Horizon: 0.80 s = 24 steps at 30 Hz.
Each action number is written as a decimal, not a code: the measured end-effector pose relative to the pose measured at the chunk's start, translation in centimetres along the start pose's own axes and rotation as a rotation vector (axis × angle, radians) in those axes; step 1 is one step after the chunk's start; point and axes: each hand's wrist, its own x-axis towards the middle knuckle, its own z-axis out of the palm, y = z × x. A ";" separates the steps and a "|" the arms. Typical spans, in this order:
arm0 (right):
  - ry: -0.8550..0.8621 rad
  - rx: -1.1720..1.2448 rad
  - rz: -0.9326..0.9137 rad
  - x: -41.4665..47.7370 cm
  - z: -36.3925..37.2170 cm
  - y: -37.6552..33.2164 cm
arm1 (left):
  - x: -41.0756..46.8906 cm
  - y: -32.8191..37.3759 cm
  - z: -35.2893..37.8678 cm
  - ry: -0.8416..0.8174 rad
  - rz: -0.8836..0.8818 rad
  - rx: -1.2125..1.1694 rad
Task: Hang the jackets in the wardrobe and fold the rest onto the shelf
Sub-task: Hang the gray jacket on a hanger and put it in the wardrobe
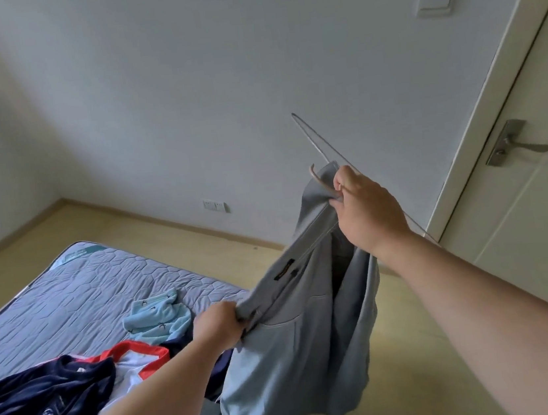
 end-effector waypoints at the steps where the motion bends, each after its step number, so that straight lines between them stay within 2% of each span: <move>1: 0.009 -0.011 0.026 -0.1 0.0 0.5 | 0.1 -0.3 -0.1 0.006 -0.057 -0.074; 4: 0.020 -0.034 0.095 -0.2 -0.1 2.1 | 0.5 -1.1 -1.1 0.043 -0.197 -0.234; 5: 0.017 -0.042 0.116 -0.3 -0.1 2.6 | 0.7 -1.3 -1.7 0.103 -0.254 -0.345; 8: -0.010 -0.077 0.185 -0.6 0.2 3.6 | 1.6 -1.3 -3.3 0.278 -0.388 -0.923; 10: -0.023 -0.084 0.229 -0.9 0.5 4.1 | 2.2 -0.6 -4.9 0.255 -0.435 -1.212; 11: -0.027 -0.079 0.247 -1.0 0.7 4.3 | 2.6 -0.3 -5.8 0.263 -0.441 -1.244; 14: -0.025 -0.062 0.278 -1.2 1.0 4.6 | 3.0 -0.4 -7.9 0.381 -0.512 -1.118; 16: -0.018 -0.067 0.282 -1.0 1.1 4.6 | 2.8 -0.7 -8.7 0.396 -0.582 -1.120; 21: -0.002 -0.070 0.272 -0.7 1.2 4.0 | 2.7 -0.3 -9.5 0.213 -0.599 -1.376; 24: -0.003 -0.073 0.263 -0.7 1.3 3.6 | 2.1 0.6 -9.8 0.154 -0.546 -1.487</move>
